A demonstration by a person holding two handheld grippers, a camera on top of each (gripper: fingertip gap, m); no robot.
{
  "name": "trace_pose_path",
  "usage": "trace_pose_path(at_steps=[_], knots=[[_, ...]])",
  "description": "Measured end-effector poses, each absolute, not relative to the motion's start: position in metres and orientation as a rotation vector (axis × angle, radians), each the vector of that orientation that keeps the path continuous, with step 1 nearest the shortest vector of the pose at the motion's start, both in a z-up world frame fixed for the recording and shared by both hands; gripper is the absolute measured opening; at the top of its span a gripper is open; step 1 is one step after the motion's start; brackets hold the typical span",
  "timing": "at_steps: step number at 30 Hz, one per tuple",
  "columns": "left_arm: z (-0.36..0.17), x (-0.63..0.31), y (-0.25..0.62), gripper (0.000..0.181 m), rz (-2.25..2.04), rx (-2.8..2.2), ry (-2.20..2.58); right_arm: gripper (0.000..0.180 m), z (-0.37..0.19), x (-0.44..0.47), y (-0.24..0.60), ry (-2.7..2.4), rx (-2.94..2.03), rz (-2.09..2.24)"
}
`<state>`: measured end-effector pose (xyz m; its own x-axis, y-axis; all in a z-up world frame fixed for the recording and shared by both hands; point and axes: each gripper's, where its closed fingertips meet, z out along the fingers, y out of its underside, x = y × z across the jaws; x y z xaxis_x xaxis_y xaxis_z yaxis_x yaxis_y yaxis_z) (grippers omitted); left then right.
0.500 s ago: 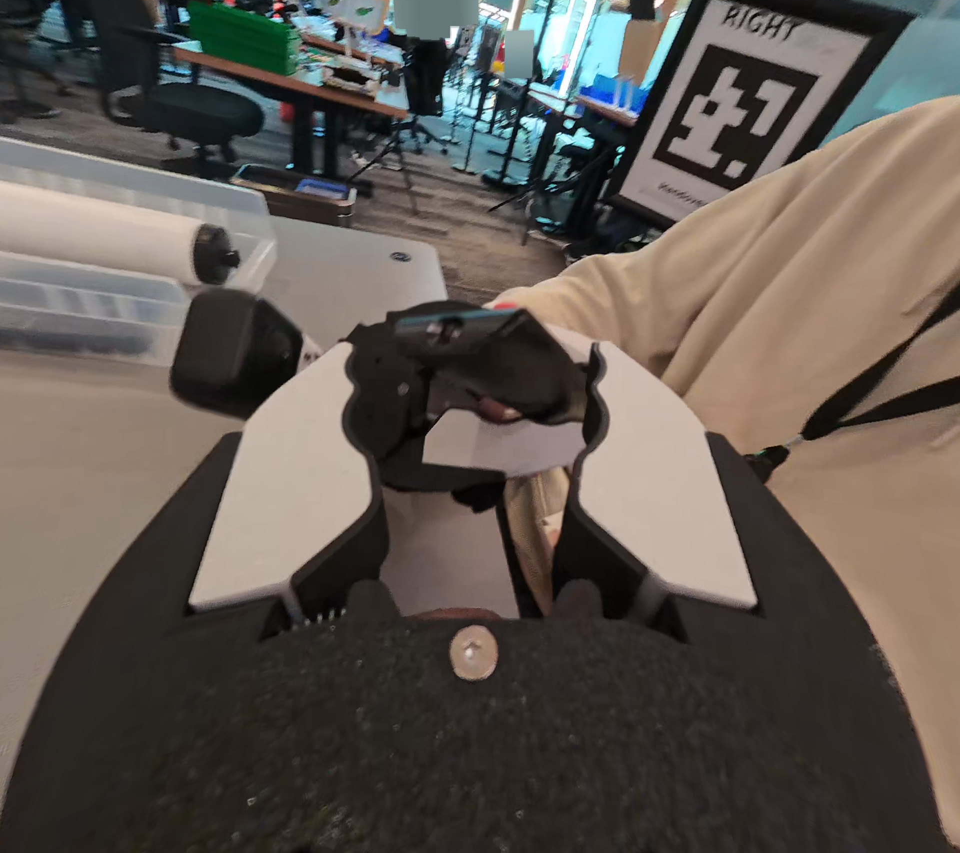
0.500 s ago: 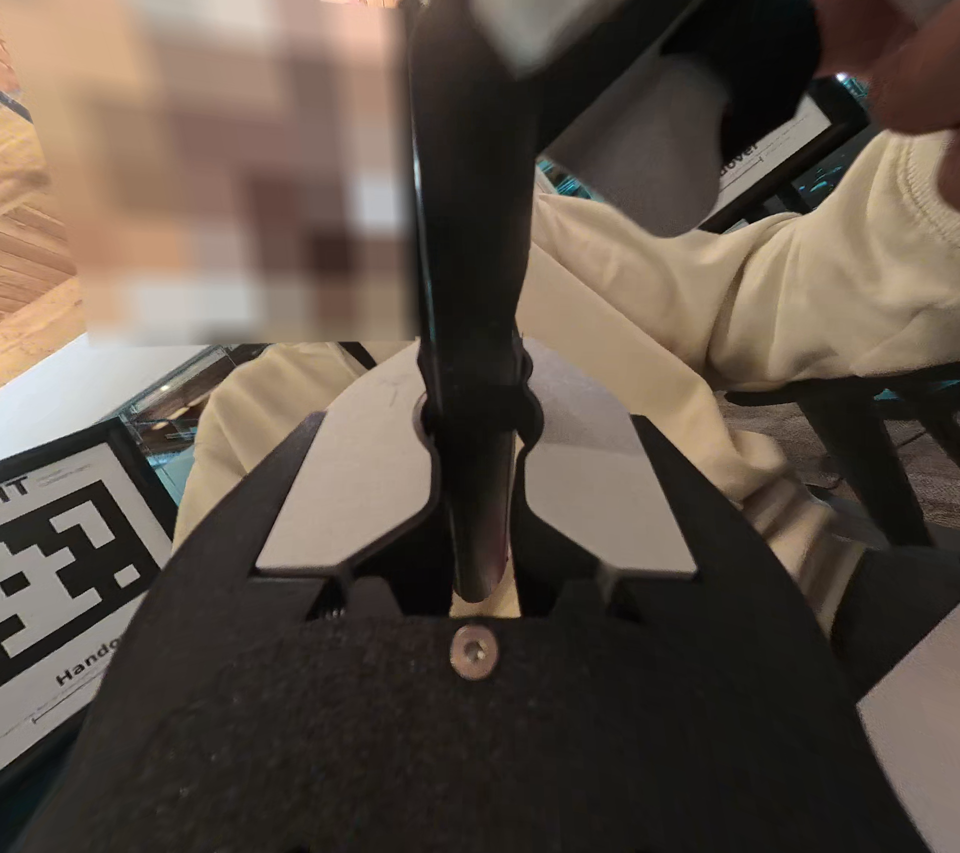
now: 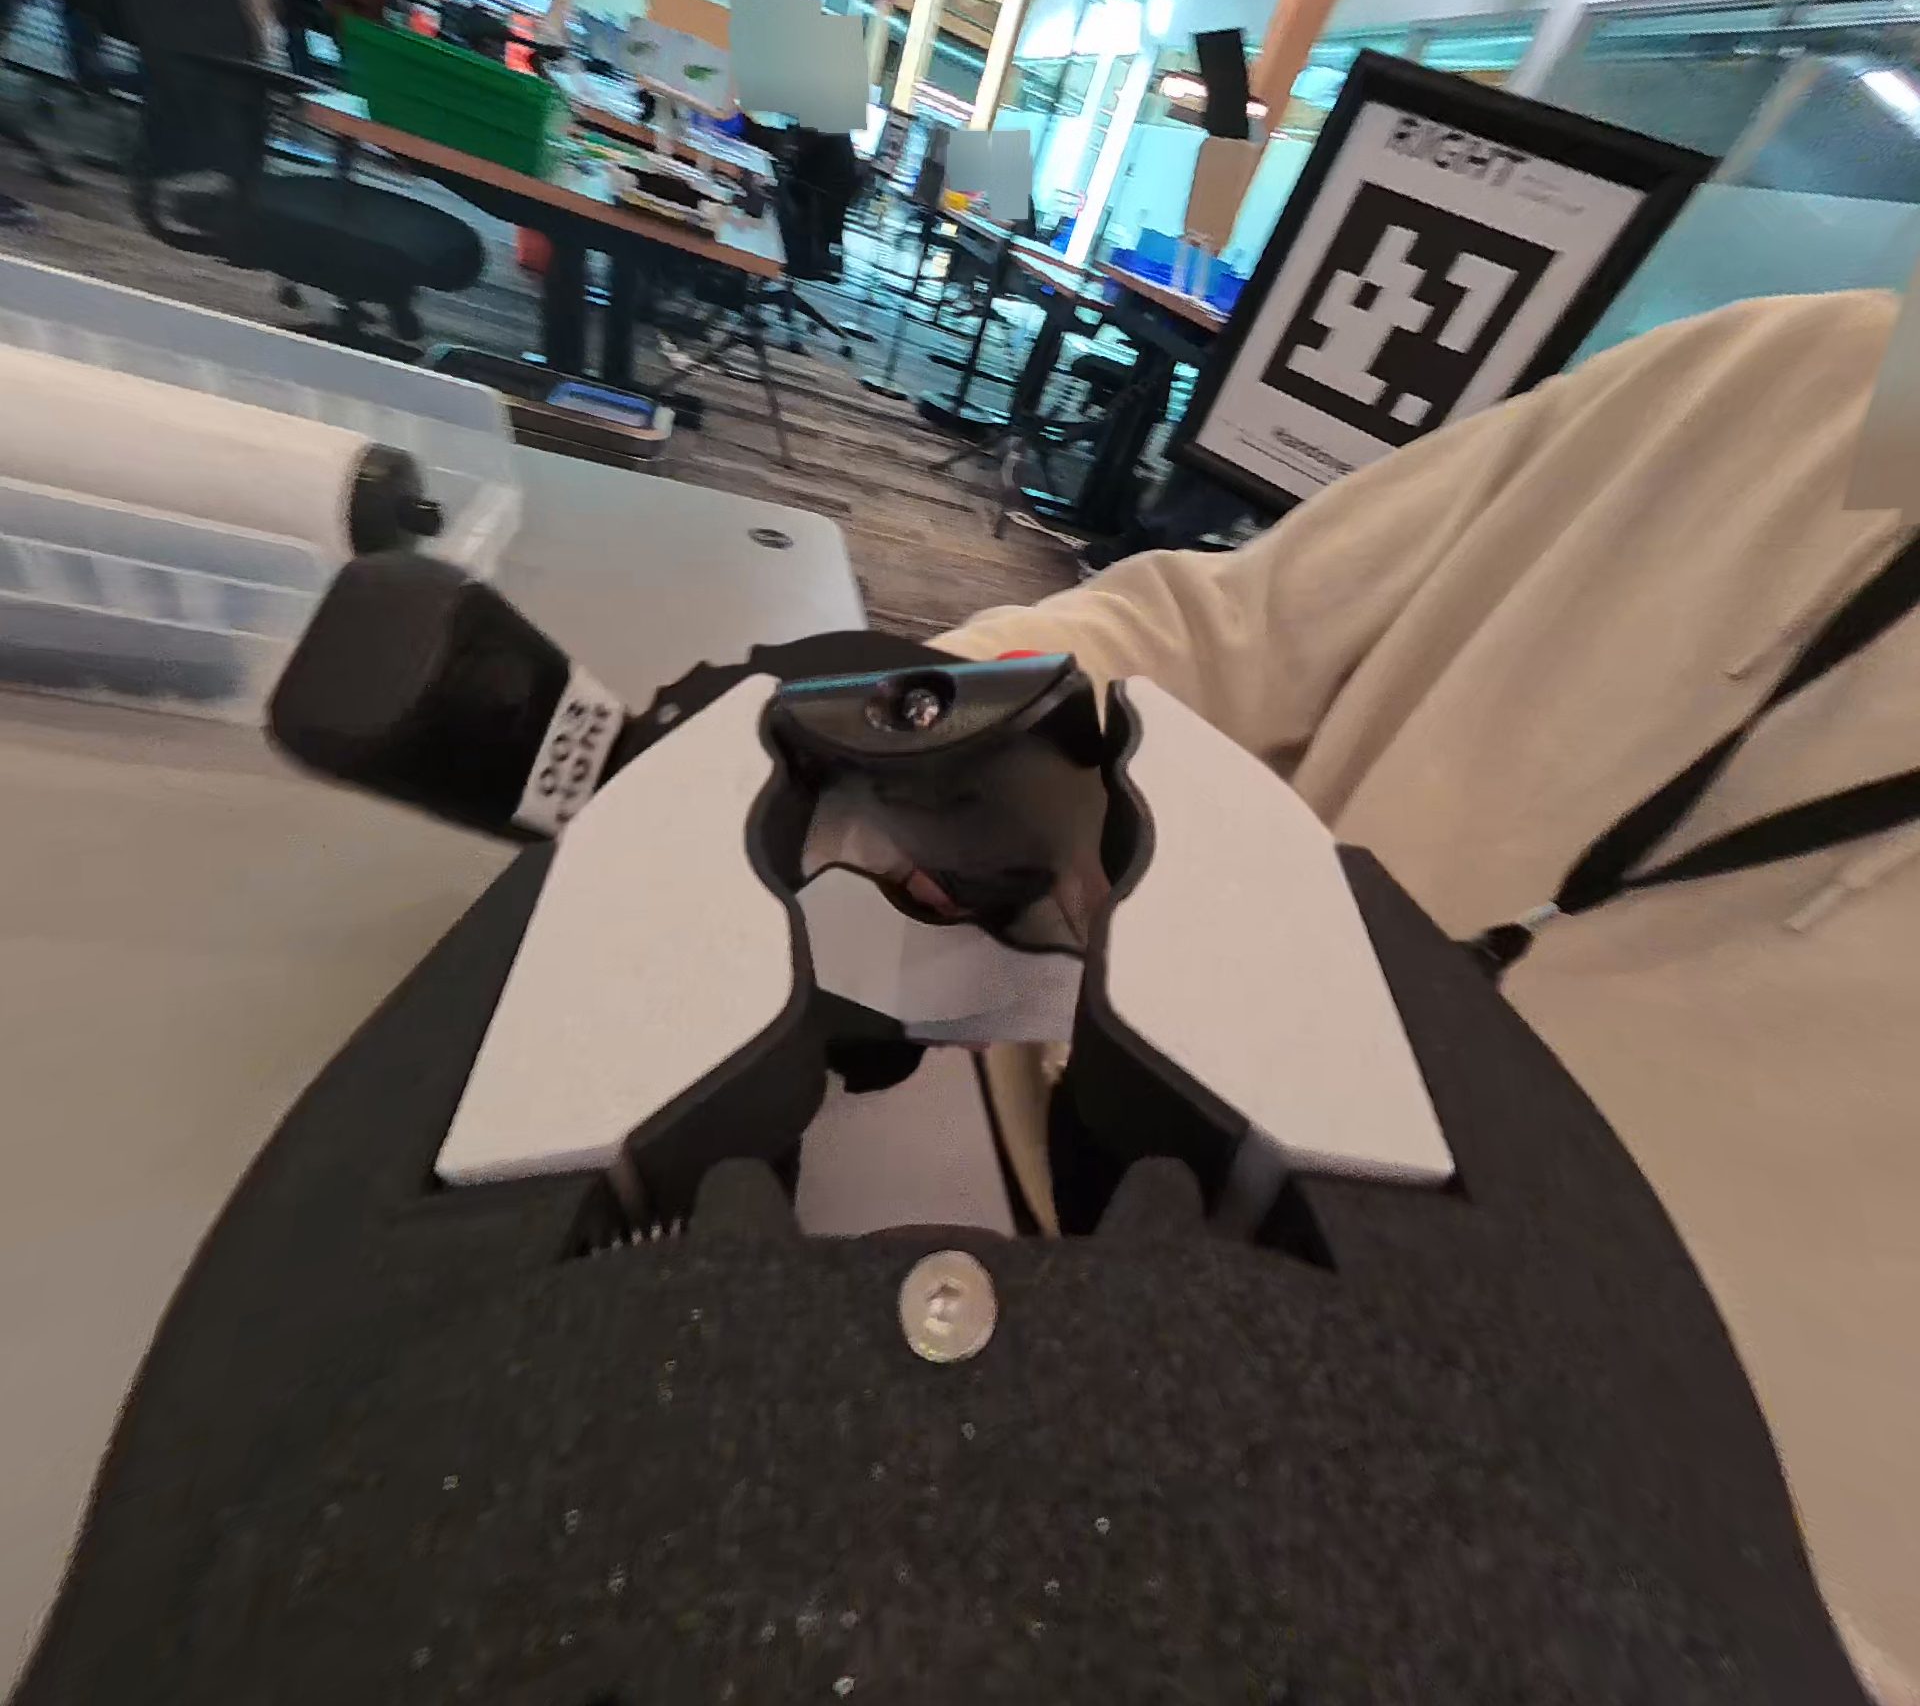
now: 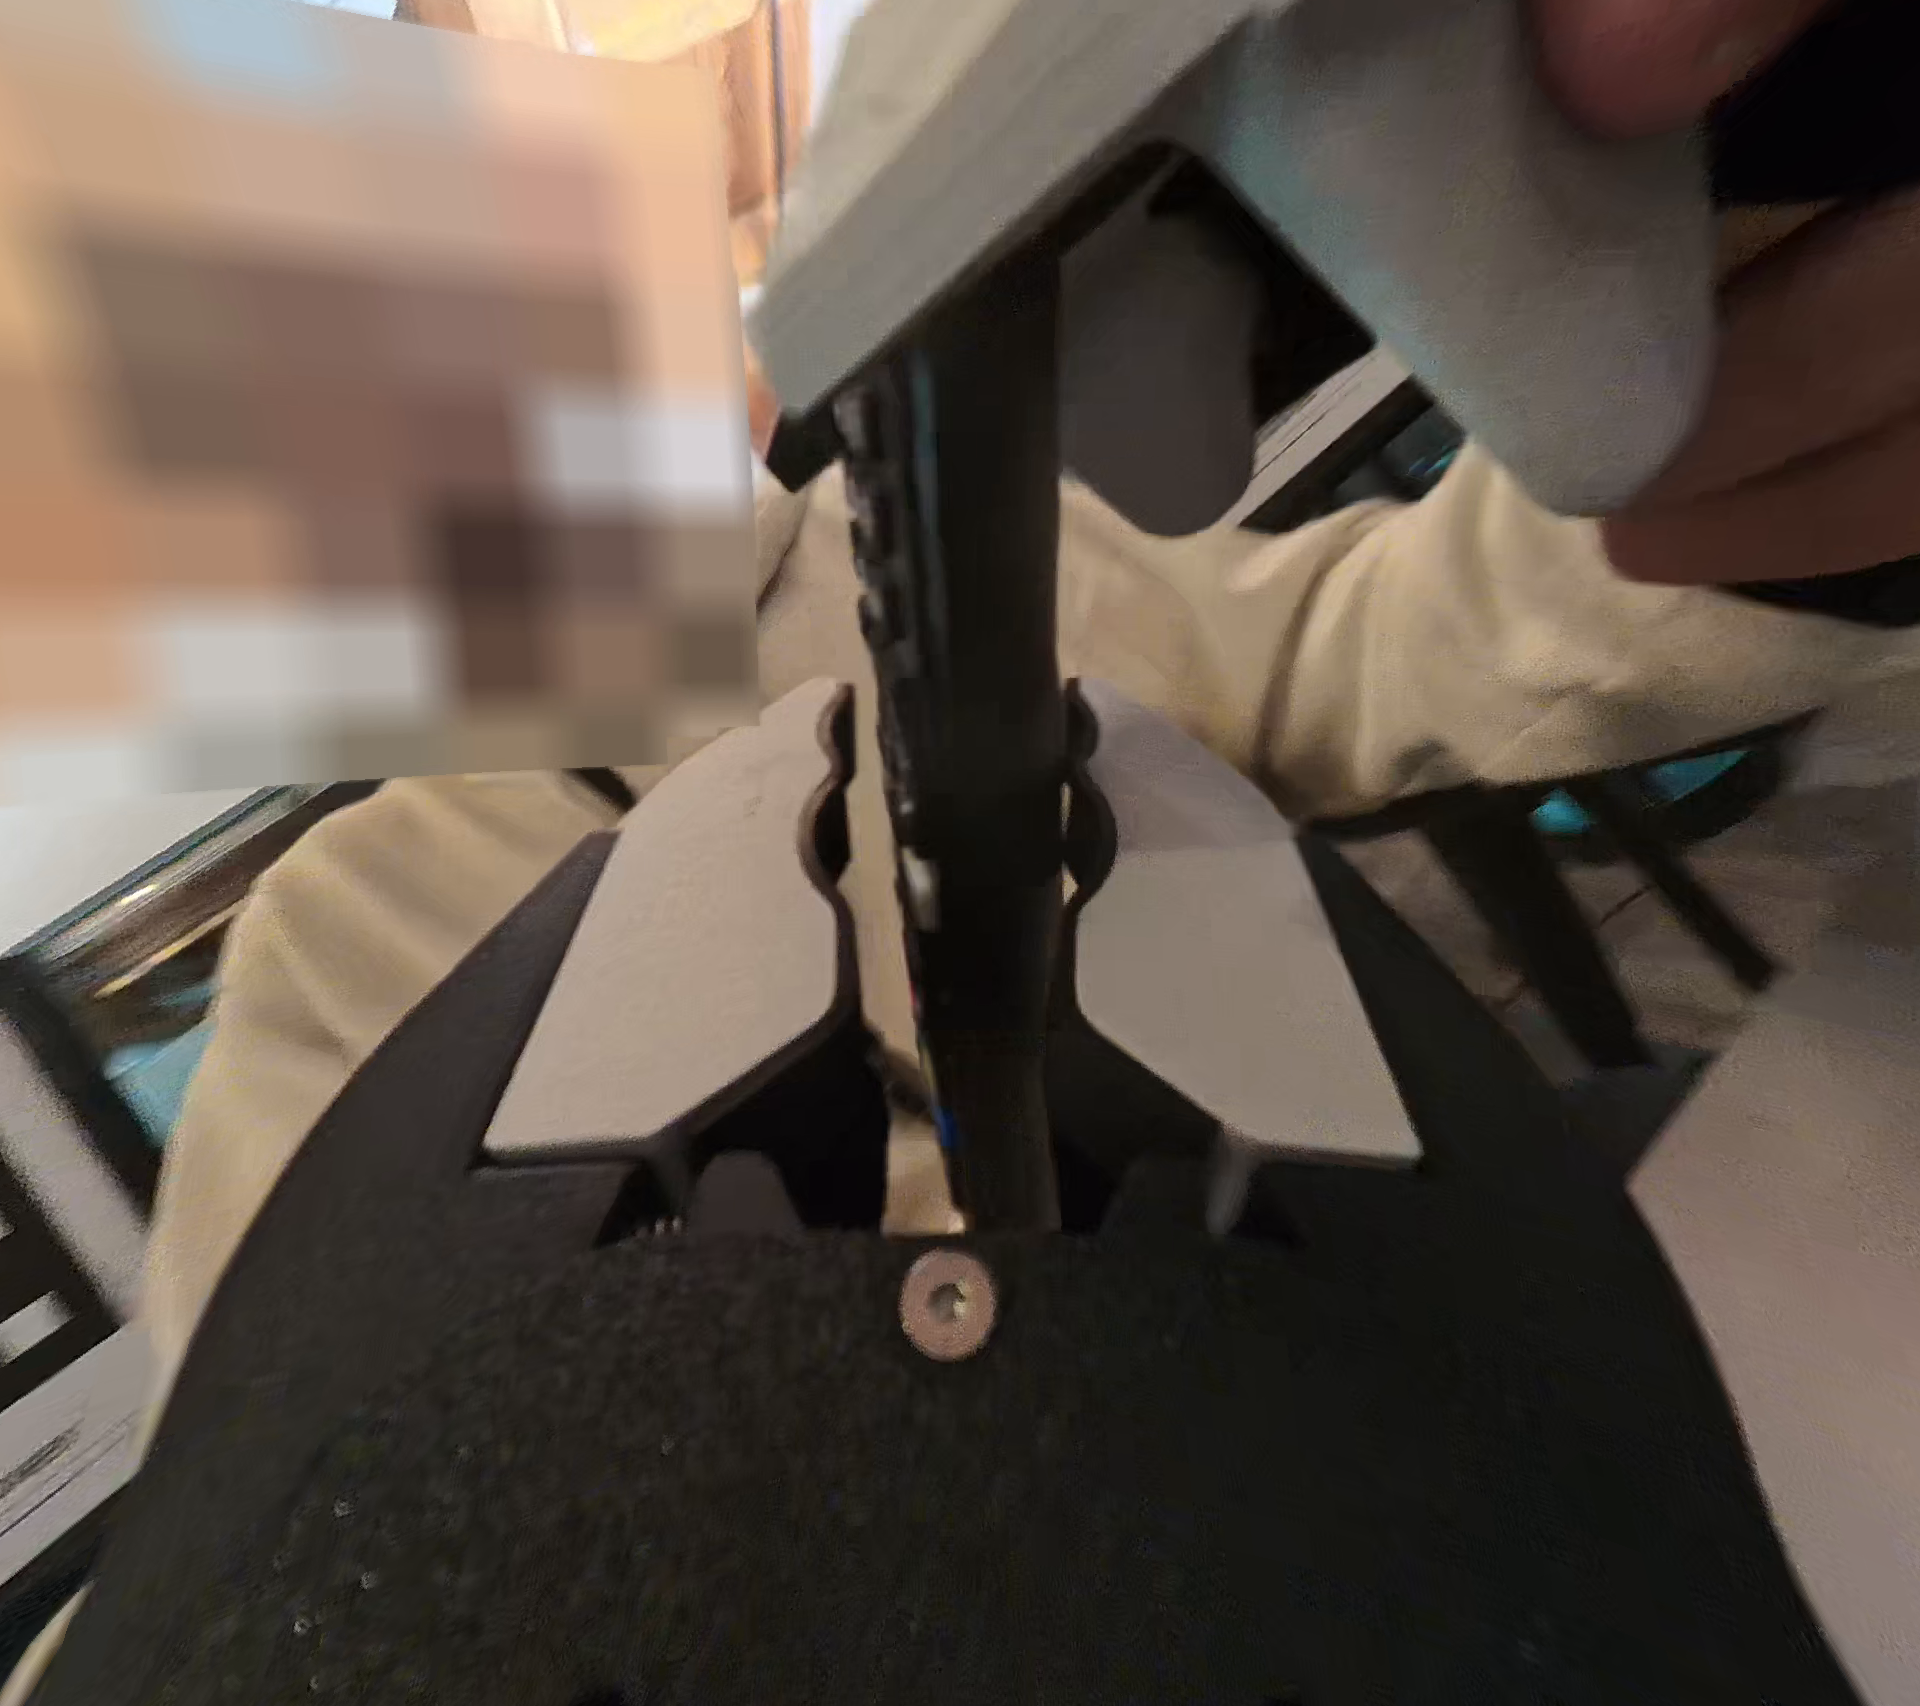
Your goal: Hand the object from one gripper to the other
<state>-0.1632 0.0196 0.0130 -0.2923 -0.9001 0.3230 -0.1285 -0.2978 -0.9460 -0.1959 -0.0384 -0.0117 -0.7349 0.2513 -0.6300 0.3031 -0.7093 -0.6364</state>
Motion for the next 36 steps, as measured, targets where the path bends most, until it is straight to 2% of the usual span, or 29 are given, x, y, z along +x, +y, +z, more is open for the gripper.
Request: trace_pose_path(at_steps=[2, 3, 6, 8, 10, 12, 14, 17, 20, 22, 26, 30, 36], knots=[[0.013, -0.168, 0.036, 0.055, -1.575, -1.386, 1.275, 0.060, -0.014, -0.200, -0.017, 1.147, 1.295, -2.741], [0.013, -0.171, 0.045, 0.055, -1.541, -1.408, 1.238, 0.066, -0.020, -0.201, -0.006, 1.156, 1.415, -2.758], [0.008, -0.183, 0.074, 0.055, -1.428, -1.502, 1.130, 0.071, -0.050, -0.202, 0.039, 1.222, 1.965, -2.670], [-0.003, -0.192, 0.097, 0.055, -1.300, -1.589, 1.067, 0.078, -0.070, -0.196, 0.072, 1.294, 2.390, -2.541], [-0.014, -0.201, 0.117, 0.055, -1.194, -1.670, 1.002, 0.079, -0.081, -0.185, 0.109, 1.396, 2.880, -2.335], [-0.021, -0.209, 0.134, 0.055, -1.106, -1.731, 0.920, 0.077, -0.077, -0.176, 0.130, 1.544, 3.296, -2.094], [-0.026, -0.212, 0.143, 0.055, -1.038, -1.777, 0.874, 0.078, -0.069, -0.184, 0.129, 1.721, 3.492, -1.902], [-0.030, -0.213, 0.149, 0.055, -0.930, -1.826, 0.848, 0.072, -0.069, -0.205, 0.122, 2.013, 3.744, -1.386], [-0.032, -0.208, 0.147, 0.055, -0.843, -1.851, 0.868, 0.046, -0.064, -0.217, 0.123, 2.170, 3.971, -0.845], [-0.034, -0.203, 0.144, 0.055, -0.788, -1.864, 0.893, 0.042, -0.056, -0.214, 0.131, 2.091, 4.149, -0.532], [-0.030, -0.195, 0.136, 0.055, -0.731, -1.850, 0.928, 0.031, -0.049, -0.218, 0.137, 1.953, 4.217, -0.380], [-0.026, -0.192, 0.133, 0.056, -0.741, -1.834, 0.932, 0.023, -0.045, -0.211, 0.136, 1.921, 4.210, -0.438], [-0.023, -0.190, 0.132, 0.057, -0.794, -1.804, 0.926, 0.023, -0.047, -0.207, 0.136, 1.968, 4.164, -0.421]])
